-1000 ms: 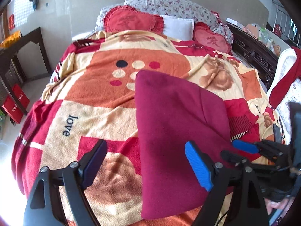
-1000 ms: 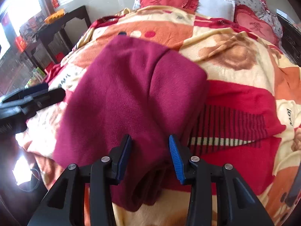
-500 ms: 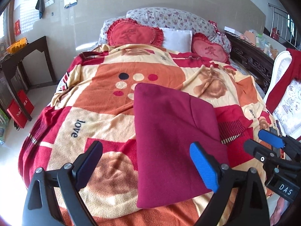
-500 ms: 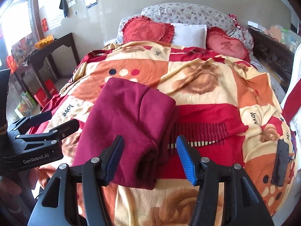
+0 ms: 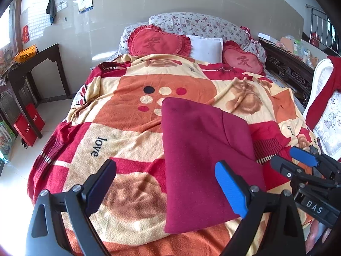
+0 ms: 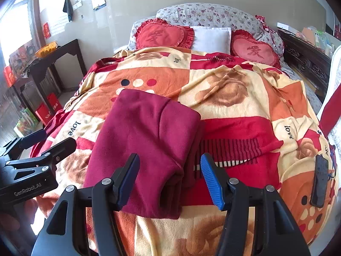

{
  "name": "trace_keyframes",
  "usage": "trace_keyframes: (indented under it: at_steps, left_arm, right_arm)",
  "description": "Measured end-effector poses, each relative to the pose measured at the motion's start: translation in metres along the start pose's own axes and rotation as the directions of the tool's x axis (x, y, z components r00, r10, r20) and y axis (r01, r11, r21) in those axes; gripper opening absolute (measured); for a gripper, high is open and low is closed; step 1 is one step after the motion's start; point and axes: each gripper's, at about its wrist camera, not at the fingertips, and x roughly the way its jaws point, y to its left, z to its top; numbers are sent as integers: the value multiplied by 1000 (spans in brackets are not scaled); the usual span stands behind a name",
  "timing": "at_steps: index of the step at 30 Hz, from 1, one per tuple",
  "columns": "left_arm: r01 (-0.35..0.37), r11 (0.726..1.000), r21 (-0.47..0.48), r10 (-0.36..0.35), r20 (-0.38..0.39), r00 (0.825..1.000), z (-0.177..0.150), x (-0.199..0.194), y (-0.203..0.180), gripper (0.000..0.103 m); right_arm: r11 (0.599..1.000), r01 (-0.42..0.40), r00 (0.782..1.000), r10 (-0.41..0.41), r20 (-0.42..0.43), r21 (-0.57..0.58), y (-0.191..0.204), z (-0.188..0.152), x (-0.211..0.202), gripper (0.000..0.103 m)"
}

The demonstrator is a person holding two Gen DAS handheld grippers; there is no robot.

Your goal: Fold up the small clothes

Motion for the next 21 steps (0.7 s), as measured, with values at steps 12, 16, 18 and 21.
trace_keyframes:
  at_steps: [12, 16, 18, 21]
  left_arm:
    - [-20, 1000, 2, 20, -2, 1000, 0, 3, 1, 96]
    - [-27, 1000, -6, 27, -9, 1000, 1, 7, 4, 96]
    - [-27, 1000, -12, 27, -15, 1000, 1, 10, 5, 96]
    - [-30, 999, -16, 30, -19, 999, 3, 13, 7, 96]
  right_arm:
    - [1000, 11, 1000, -11, 4, -17, 5, 3, 7, 40]
    - [1000, 10, 1000, -10, -3, -11, 5, 5, 12, 40]
    - [1000, 10, 1000, -10, -7, -12, 6, 5, 15, 40]
    - [1000, 6, 1000, -6, -16, -13, 7, 7, 20, 40]
